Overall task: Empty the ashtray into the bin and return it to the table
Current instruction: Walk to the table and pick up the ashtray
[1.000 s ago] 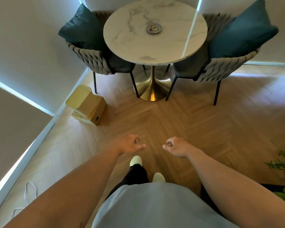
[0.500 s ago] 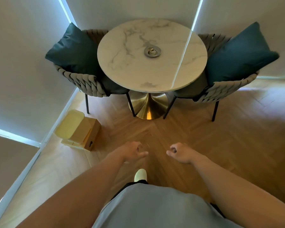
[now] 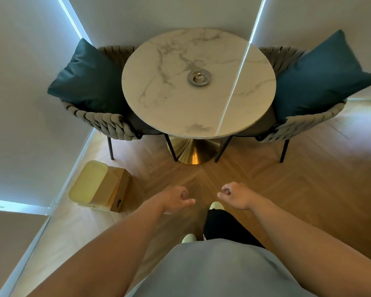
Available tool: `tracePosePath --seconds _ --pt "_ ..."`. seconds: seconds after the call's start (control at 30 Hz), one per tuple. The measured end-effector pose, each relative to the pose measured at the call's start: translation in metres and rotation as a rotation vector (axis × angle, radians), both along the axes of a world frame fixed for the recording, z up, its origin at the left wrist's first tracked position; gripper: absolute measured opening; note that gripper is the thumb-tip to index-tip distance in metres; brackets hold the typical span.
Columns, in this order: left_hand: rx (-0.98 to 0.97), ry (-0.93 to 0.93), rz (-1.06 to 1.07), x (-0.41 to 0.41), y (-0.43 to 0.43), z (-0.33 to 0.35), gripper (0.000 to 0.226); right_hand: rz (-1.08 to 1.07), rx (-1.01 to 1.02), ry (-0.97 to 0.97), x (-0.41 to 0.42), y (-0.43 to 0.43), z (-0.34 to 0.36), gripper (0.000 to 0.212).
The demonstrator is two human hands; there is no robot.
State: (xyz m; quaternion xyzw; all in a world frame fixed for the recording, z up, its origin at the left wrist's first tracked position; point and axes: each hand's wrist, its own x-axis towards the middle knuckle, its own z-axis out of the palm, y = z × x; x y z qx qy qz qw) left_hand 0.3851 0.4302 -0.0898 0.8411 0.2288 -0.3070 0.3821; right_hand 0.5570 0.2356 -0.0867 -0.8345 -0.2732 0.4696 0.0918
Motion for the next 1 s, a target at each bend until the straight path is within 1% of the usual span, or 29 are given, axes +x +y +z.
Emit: tracePosePath --seconds 0.33,0.53,0.57,0.67,0.77,0.8,0.87,0.9,0.93,1.0 --pt "0.048 0.018 0.054 0.080 0.047 0.010 0.061 0.044 0.018 -0.008 0.081 0.055 -0.001 0.059" --pt "0.061 0.041 0.119 0.140 0.062 0.013 0.067 0.094 0.002 -0.043 0.143 0.079 0.001 0.061" --pt "0.062 0.038 0.127 0.149 0.063 0.014 0.068 0.108 -0.003 -0.045 0.153 0.081 0.001 0.059" --pt "0.059 0.027 0.131 0.170 0.063 0.015 0.069 0.142 -0.012 -0.048 0.179 0.087 0.001 0.038" --pt "0.044 0.025 0.139 0.186 0.066 0.017 0.071 0.157 0.002 -0.050 0.195 0.092 0.001 0.052" --pt "0.040 0.015 0.143 0.192 0.069 0.018 0.071 0.153 0.009 -0.047 0.199 0.095 0.002 0.049" --pt "0.026 0.000 0.150 0.204 0.078 0.021 0.068 0.151 0.011 -0.041 0.210 0.102 0.002 0.023" --pt "0.016 -0.002 0.151 0.210 0.083 0.021 0.067 0.152 0.013 -0.035 0.217 0.107 0.002 0.020" --pt "0.006 0.000 0.152 0.216 0.087 0.021 0.065 0.154 0.012 -0.022 0.221 0.112 0.003 0.021" --pt "0.007 0.001 0.149 0.227 0.097 0.018 0.061 0.151 0.026 -0.015 0.229 0.122 0.004 0.050"
